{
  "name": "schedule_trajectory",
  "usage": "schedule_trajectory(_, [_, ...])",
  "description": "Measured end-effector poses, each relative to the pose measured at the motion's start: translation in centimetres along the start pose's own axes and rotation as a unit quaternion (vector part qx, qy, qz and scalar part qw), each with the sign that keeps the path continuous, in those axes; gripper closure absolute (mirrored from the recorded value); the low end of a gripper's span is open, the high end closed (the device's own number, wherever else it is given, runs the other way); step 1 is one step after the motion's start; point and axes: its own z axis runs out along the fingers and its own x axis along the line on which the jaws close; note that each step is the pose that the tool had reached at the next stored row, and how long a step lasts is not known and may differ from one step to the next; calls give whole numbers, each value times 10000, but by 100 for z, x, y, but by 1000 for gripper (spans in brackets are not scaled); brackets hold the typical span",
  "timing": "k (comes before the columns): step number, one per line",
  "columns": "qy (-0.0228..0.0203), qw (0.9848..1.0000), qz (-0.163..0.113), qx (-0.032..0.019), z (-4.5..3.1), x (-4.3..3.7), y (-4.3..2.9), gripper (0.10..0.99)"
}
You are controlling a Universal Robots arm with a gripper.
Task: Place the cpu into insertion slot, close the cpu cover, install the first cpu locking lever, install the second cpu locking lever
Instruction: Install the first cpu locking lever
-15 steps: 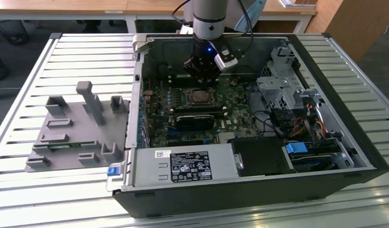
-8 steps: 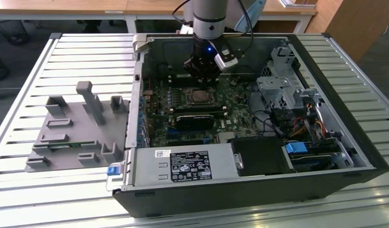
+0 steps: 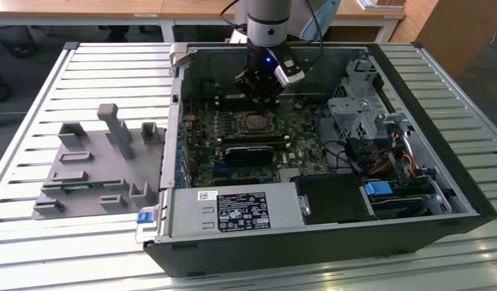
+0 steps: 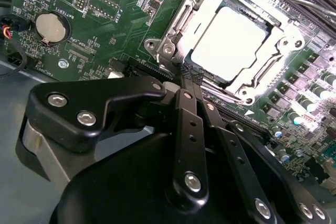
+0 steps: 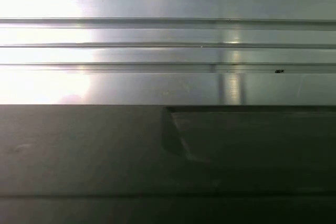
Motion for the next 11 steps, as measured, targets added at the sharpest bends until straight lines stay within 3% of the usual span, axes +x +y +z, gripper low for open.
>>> schedule_trajectory(11, [2, 10000, 3, -61, 0, -1, -62, 980])
